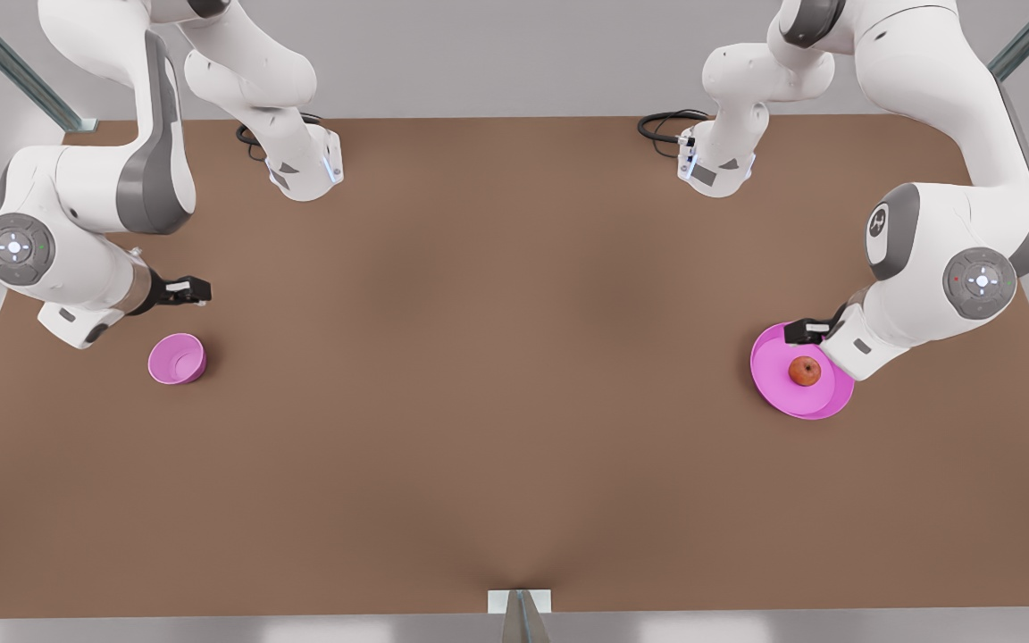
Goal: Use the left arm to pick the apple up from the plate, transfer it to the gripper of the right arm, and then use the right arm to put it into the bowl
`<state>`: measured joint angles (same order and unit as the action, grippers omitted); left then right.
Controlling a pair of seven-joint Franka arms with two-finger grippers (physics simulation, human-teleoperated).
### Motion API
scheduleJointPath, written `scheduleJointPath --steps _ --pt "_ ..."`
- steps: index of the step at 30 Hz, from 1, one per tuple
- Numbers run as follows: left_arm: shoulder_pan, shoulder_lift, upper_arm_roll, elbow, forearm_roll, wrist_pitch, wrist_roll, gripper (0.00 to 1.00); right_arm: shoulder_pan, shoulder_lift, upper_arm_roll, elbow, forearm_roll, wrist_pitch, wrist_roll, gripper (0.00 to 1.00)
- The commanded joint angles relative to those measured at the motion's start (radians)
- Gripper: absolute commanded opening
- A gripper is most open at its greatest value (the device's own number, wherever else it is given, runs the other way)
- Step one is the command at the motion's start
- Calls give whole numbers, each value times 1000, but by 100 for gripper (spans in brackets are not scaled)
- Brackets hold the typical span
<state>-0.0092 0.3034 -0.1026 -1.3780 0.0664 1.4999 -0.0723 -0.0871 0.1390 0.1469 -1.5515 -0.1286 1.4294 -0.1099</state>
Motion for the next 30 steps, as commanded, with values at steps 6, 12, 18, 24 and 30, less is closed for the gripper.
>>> scheduleJointPath --steps 6,12,18,24,30 --pt "106 141 18 1 0 180 -9 100 0 -1 0 -4 6 19 -57 100" --pt "170 237 80 -243 -7 651 181 100 0 -6 0 -4 6 22 -57 100" --pt "207 220 80 -435 -5 838 195 100 0 -6 0 -16 4 23 -59 100" --pt "204 195 78 -521 -13 850 198 100 1 -1 0 -19 3 25 -59 100" --pt "207 183 78 -590 -14 856 195 100 1 2 0 -28 3 29 -59 100"
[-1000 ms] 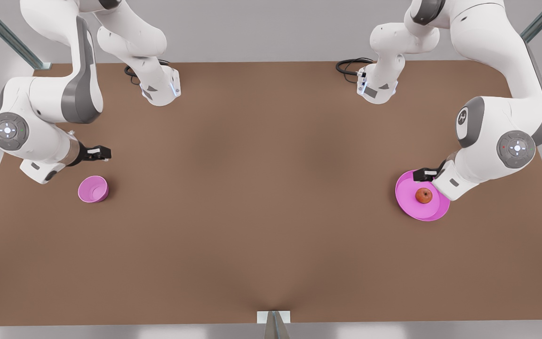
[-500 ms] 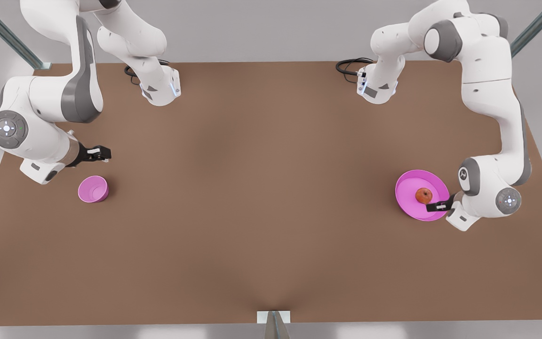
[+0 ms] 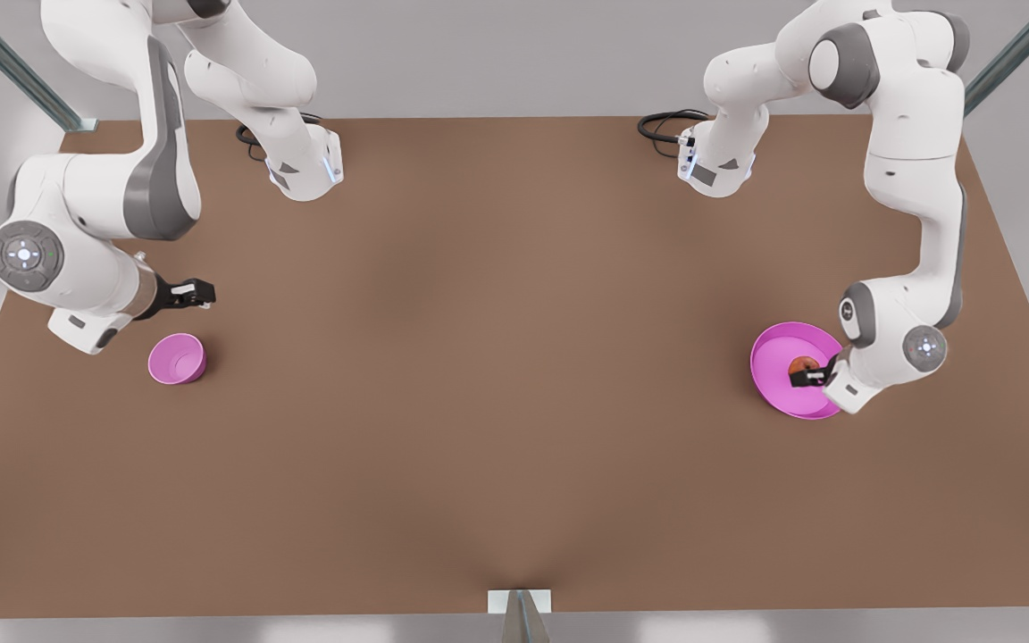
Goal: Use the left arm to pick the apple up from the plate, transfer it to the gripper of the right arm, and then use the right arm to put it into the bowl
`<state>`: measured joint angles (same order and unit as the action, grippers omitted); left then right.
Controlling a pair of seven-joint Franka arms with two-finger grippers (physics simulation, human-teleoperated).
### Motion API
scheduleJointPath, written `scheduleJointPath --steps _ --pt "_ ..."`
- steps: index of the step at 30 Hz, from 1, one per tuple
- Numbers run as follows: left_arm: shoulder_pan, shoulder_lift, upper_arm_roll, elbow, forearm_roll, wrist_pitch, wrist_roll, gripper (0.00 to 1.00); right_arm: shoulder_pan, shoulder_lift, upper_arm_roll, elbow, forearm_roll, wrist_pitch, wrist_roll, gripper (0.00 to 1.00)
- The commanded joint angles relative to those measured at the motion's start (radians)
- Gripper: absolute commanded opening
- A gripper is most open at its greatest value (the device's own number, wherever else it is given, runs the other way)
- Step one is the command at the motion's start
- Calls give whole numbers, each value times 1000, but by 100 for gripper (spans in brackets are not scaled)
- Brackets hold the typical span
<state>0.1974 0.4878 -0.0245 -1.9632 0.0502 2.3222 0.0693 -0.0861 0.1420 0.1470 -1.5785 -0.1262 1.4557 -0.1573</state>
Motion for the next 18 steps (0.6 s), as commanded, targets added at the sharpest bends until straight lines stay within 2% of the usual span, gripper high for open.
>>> scheduleJointPath --steps 1,3,18 --pt "0 2 0 -19 0 72 53 100 0 -1 0 -2 0 3 -11 100" --pt "2 2 0 -72 0 152 52 100 2 -1 0 -2 0 3 -11 100" --pt "23 2 1 -163 2 275 52 100 2 5 2 -6 0 3 -11 100"
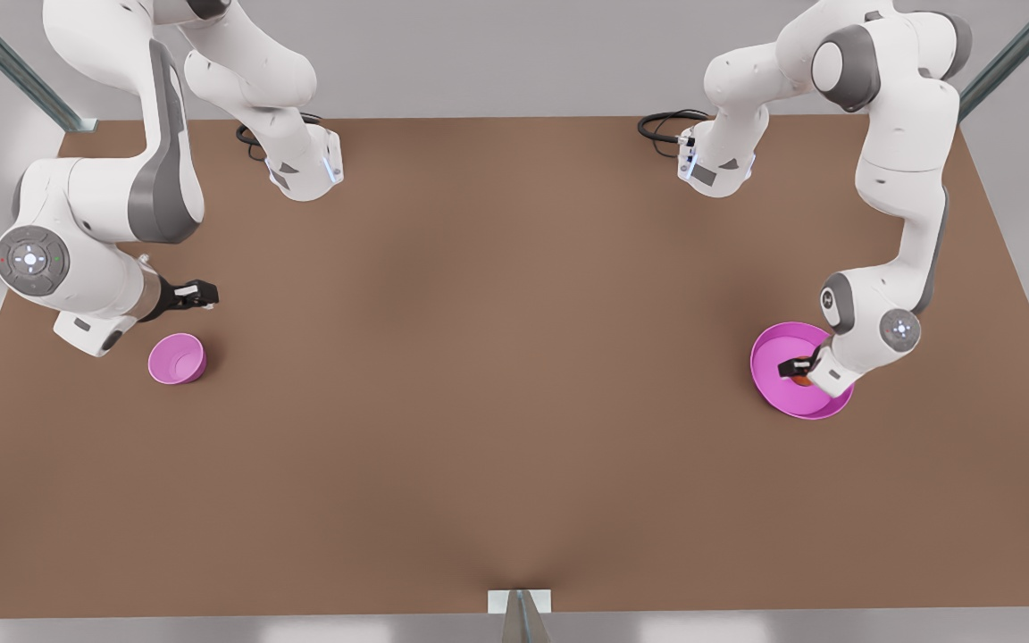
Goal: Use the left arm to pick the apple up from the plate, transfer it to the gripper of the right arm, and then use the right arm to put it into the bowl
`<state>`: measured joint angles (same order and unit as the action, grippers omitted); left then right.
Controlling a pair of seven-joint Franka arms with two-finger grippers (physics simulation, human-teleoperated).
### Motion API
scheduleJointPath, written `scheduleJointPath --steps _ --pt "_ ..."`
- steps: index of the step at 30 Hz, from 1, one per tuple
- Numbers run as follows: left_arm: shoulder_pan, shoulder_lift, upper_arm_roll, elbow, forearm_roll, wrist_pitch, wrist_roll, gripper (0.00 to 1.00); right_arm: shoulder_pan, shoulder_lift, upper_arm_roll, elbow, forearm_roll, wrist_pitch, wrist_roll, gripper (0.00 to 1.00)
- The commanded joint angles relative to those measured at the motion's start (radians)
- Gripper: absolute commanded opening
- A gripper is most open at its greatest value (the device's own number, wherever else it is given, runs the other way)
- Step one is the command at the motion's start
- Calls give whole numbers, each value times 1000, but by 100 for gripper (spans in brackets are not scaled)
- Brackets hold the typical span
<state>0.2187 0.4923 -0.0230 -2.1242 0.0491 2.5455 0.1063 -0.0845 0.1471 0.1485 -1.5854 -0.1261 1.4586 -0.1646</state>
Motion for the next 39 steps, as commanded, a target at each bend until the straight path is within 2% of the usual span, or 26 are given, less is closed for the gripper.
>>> scheduleJointPath --steps 1,5,7,21,23,34,35,37,39 --pt "2 -4 0 -8 2 52 15 100 0 0 0 -1 0 0 -4 100" --pt "5 -4 0 -8 3 55 15 100 0 3 0 -1 0 0 -4 100" --pt "5 -3 0 -8 3 53 13 95 0 3 0 1 0 0 -4 100" --pt "5 2 0 -14 3 30 15 96 -3 20 0 -1 -3 5 -7 100" --pt "5 2 0 -14 3 28 13 75 -3 20 0 -1 -1 6 -7 100" --pt "4 2 0 -14 2 28 12 75 -3 20 0 -8 -3 11 -7 100" --pt "4 2 0 -14 2 27 10 71 -3 20 0 -8 -3 11 -7 100" --pt "-2 -6 0 -13 2 24 7 71 -3 22 -1 -8 -3 12 -7 100" --pt "-21 -89 0 -8 -60 -145 7 71 -3 22 -1 -8 -3 12 -7 100"
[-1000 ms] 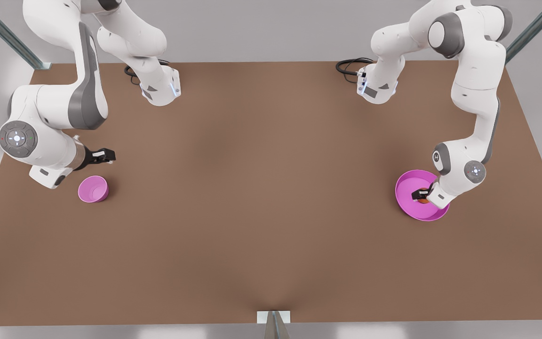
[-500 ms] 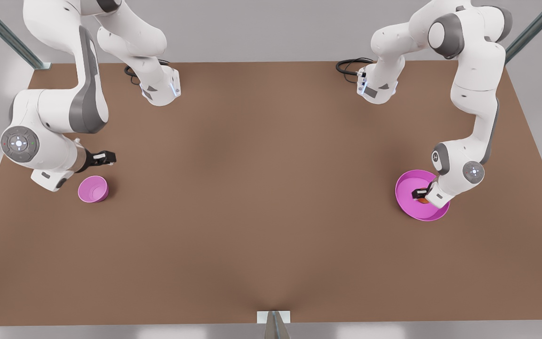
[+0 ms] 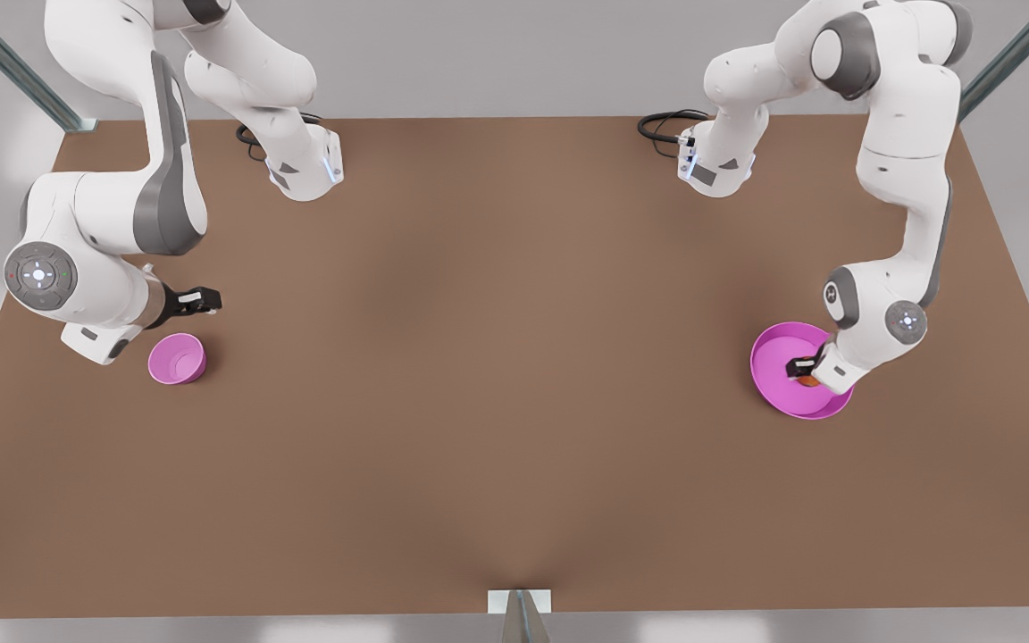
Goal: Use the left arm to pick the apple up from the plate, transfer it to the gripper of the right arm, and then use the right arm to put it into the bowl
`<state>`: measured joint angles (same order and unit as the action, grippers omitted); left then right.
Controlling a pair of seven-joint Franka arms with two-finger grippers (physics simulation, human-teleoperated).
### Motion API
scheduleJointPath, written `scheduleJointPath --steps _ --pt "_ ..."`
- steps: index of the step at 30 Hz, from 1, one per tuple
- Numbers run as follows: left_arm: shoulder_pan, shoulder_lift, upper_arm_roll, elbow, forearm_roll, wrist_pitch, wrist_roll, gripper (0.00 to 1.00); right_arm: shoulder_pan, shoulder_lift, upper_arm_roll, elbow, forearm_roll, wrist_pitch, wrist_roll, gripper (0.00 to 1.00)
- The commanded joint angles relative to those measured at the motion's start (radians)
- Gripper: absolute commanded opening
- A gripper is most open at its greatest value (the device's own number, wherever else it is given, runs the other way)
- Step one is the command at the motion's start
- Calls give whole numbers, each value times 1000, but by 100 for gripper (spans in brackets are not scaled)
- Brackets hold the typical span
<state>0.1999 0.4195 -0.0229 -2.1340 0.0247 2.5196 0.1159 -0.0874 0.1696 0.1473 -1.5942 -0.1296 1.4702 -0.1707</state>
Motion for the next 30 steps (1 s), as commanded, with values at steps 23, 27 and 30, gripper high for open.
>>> scheduleJointPath --steps 23,27,30 --pt "-310 591 -558 1086 -1103 -420 -113 71 23 739 285 435 910 364 -1408 100" --pt "-315 621 -560 1085 -1105 -420 -93 71 17 740 314 379 1019 368 -1593 100" --pt "-316 619 -560 1085 -1118 -420 -96 71 17 772 342 382 1064 371 -1632 100"
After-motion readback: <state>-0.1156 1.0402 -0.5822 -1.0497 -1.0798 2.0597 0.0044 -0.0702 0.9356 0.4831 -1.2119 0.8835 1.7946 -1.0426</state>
